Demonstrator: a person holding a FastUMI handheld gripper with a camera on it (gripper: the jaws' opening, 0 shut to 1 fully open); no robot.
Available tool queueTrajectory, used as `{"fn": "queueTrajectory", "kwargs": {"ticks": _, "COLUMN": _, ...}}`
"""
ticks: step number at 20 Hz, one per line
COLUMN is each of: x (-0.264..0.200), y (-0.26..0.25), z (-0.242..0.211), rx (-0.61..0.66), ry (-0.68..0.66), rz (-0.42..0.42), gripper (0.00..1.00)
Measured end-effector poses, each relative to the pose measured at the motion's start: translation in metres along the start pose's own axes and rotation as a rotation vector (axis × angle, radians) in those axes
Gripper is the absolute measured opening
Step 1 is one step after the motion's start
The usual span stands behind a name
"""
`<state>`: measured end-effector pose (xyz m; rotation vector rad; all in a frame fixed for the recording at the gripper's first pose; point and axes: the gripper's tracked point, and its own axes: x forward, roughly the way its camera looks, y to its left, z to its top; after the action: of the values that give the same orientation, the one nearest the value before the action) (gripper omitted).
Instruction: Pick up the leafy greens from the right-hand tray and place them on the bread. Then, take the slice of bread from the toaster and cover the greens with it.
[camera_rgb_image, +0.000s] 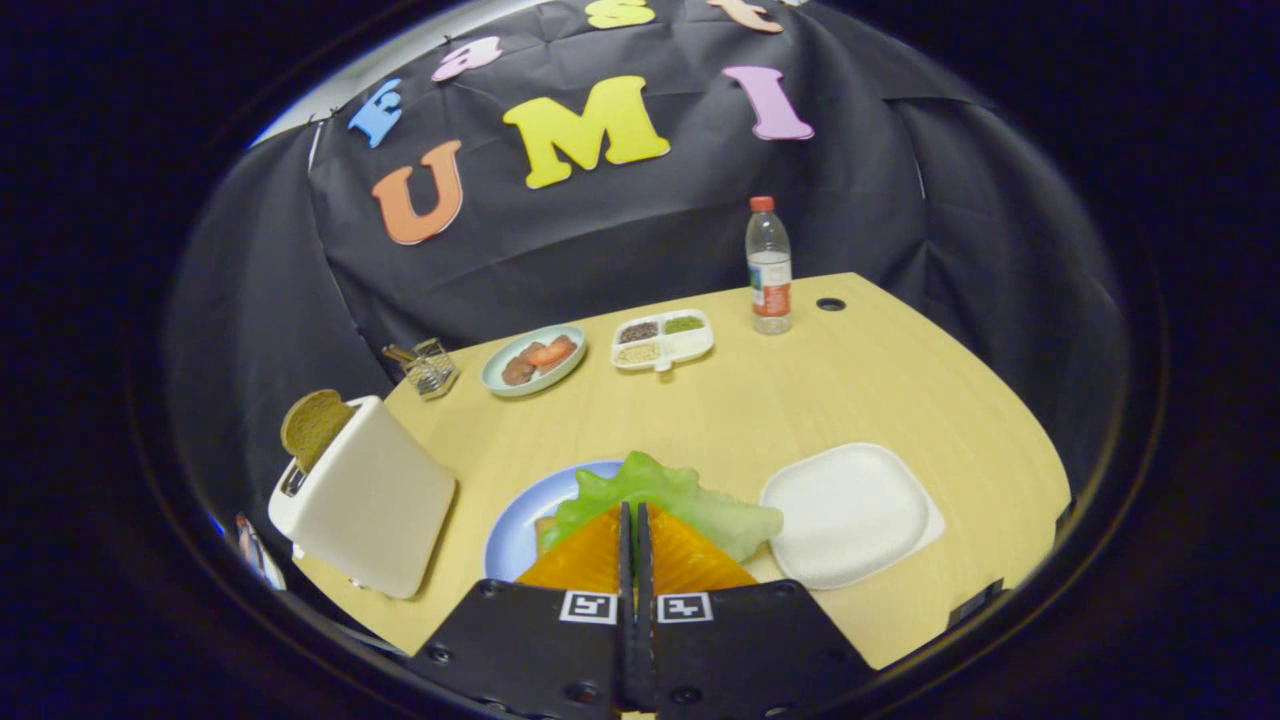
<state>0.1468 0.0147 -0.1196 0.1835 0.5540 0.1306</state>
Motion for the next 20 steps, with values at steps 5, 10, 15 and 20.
{"fn": "queueTrajectory", "kwargs": {"ticks": 5, "x": 0.021, "y": 0.031, "z": -0.039, "rx": -0.124, "ry": 0.055, "rz": -0.028, "gripper": 0.00}}
{"fn": "queueTrajectory", "kwargs": {"ticks": 10, "x": 0.026, "y": 0.030, "z": -0.065, "rx": -0.195, "ry": 0.096, "rz": -0.083, "gripper": 0.01}}
{"fn": "queueTrajectory", "kwargs": {"ticks": 15, "x": 0.020, "y": 0.025, "z": -0.058, "rx": -0.196, "ry": 0.068, "rz": -0.090, "gripper": 0.24}}
{"fn": "queueTrajectory", "kwargs": {"ticks": 20, "x": 0.001, "y": 0.032, "z": -0.035, "rx": -0.179, "ry": 0.020, "rz": -0.074, "gripper": 0.76}}
